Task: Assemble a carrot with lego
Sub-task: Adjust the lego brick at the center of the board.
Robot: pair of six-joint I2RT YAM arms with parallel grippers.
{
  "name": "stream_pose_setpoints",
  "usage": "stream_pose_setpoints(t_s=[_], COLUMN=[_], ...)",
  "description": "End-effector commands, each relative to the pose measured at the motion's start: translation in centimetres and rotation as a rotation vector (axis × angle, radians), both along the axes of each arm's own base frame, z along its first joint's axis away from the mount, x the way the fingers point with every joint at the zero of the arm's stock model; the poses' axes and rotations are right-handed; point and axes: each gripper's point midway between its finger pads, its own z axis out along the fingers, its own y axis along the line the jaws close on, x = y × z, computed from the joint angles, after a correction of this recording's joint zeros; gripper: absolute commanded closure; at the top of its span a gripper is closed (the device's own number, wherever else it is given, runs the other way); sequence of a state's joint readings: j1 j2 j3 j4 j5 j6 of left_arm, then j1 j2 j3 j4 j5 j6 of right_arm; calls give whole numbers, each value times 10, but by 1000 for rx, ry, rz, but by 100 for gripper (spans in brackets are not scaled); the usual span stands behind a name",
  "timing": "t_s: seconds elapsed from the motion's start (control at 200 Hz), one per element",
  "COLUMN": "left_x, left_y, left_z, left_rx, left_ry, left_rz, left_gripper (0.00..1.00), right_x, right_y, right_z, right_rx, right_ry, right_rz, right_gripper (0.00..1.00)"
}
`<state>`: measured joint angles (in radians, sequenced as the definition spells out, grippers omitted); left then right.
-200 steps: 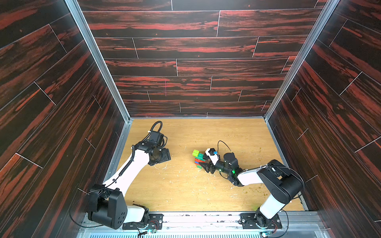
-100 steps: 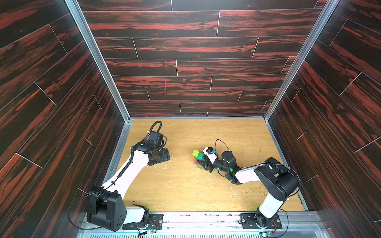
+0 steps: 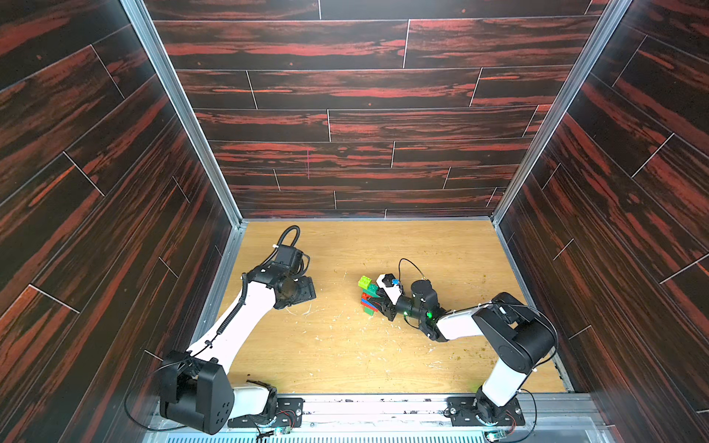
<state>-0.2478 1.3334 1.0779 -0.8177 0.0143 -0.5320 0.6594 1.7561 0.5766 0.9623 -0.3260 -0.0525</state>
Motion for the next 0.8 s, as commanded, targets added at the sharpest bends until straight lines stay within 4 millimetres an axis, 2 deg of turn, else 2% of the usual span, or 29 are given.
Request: stream_pose_setpoints(t_s=[0.0, 0.271, 0.386, 0.591, 0.797], left_x=[-6, -3, -1, 2, 7], left_y=[7, 7, 7, 5, 3], left_z=[3, 5, 6, 7, 7], left_rx=[15, 21, 21, 16, 3], left_ry=[-5, -9, -13, -20, -29], left_rz=[21, 21, 21, 18, 18], left_gripper=[24, 23, 23, 23, 23], right_x=[-4, 0, -8, -25, -44], right_y=[3, 4, 7, -2, -7], right_z=[-18, -6, 5, 15, 22], right_rx=[-40, -36, -16, -23, 0], right_ry=[46, 31, 56, 182, 388], right_rz=[23, 21, 75, 126, 198], right_gripper=[69, 72, 74, 77, 79])
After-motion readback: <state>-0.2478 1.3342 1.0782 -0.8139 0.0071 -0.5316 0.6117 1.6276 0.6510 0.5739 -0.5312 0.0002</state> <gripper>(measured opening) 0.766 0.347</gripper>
